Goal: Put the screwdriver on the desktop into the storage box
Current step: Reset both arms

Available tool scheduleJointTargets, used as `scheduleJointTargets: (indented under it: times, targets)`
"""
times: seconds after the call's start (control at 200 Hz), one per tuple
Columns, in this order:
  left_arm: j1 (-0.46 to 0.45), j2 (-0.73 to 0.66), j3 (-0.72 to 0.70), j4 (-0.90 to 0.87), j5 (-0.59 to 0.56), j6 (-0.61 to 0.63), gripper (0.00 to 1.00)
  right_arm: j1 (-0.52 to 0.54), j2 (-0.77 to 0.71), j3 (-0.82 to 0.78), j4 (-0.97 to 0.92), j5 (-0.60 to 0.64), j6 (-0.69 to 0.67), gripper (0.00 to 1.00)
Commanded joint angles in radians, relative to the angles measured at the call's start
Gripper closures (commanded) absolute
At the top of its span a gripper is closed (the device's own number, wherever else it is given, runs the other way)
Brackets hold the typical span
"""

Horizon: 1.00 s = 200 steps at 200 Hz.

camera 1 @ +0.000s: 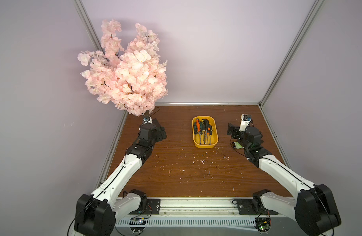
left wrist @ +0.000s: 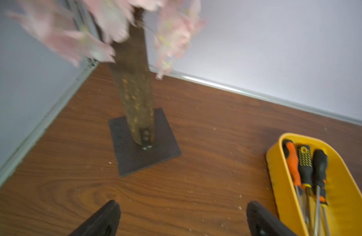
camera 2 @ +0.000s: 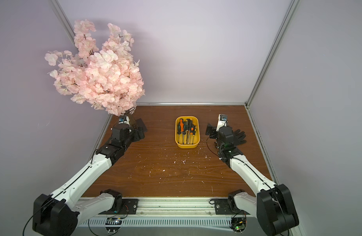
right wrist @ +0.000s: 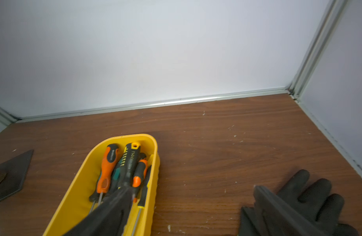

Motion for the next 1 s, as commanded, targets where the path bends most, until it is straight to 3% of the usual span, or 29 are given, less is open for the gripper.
scheduleJointTargets:
  times: [0.0, 0.125, 0.31, 0.515, 0.726, 0.996]
  targets:
    - [0.090, -0.033, -0.100, 0.147, -0.051, 0.071, 0.01, -0.044, -0.048, -0.050, 0.117, 0.051, -0.057, 0.01]
    - [0.171, -0.033, -0.231, 0.336, -0.074, 0.114, 0.01, -0.108, -0.081, -0.150, 0.220, 0.084, -0.078, 0.01]
    - [0.175, 0.040, -0.385, 0.648, -0.167, 0.250, 0.01, -0.162, -0.079, -0.313, 0.438, 0.168, -0.164, 0.01]
    - [0.179, 0.169, -0.443, 0.850, -0.224, 0.289, 0.01, -0.207, -0.039, -0.435, 0.606, 0.190, -0.203, 0.01]
    - [0.179, 0.307, -0.491, 1.081, -0.221, 0.316, 0.01, -0.214, 0.103, -0.498, 0.813, 0.120, -0.172, 0.01]
    - [0.178, 0.381, -0.509, 1.237, -0.186, 0.350, 0.01, -0.213, 0.334, -0.542, 1.125, 0.018, -0.201, 0.01]
